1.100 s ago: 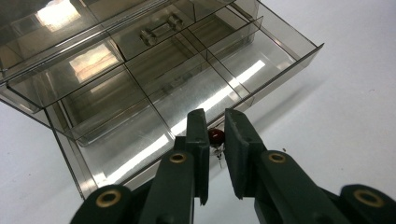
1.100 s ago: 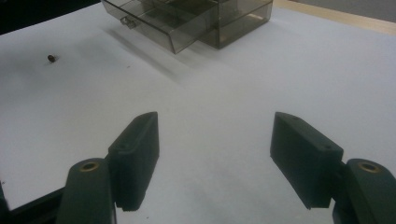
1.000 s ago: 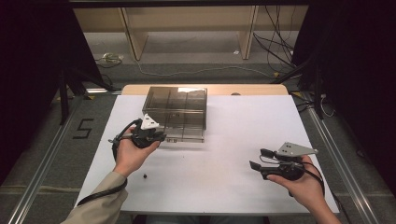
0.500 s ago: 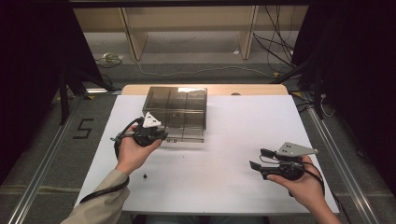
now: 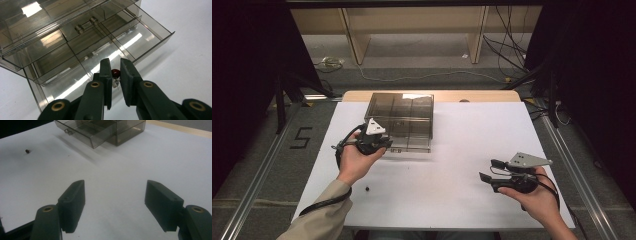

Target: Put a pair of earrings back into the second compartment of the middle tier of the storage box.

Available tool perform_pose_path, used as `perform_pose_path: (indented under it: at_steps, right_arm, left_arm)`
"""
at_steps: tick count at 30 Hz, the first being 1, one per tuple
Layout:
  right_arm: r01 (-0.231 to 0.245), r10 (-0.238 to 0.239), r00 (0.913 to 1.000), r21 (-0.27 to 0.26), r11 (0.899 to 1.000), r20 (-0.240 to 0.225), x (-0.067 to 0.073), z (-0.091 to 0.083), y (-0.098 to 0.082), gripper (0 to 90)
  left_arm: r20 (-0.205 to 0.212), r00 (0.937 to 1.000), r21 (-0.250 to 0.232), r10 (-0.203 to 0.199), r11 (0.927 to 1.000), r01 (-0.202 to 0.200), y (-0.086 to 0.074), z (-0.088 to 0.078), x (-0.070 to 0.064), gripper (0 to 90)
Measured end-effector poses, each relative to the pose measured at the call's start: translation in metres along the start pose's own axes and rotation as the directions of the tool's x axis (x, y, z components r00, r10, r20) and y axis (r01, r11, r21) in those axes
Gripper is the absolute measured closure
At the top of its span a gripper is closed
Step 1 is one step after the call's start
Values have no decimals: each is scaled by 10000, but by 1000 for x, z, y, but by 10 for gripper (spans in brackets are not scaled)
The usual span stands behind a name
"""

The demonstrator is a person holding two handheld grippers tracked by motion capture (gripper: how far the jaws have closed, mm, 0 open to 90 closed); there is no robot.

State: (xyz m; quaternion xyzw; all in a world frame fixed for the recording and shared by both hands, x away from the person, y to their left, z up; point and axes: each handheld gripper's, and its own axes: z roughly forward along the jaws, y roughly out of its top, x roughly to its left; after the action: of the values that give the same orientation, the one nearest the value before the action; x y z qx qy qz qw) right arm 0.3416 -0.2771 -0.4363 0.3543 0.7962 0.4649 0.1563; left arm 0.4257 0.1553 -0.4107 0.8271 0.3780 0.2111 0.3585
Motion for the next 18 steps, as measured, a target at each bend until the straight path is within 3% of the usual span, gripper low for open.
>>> perform_pose_path:
  at_steps: [18]
  right_arm:
    - [4,-4,10000,5,10000,6,0,0,0,334]
  left_arm:
    - [-138,9997,17,198,9998,-198,4,3,-1,798]
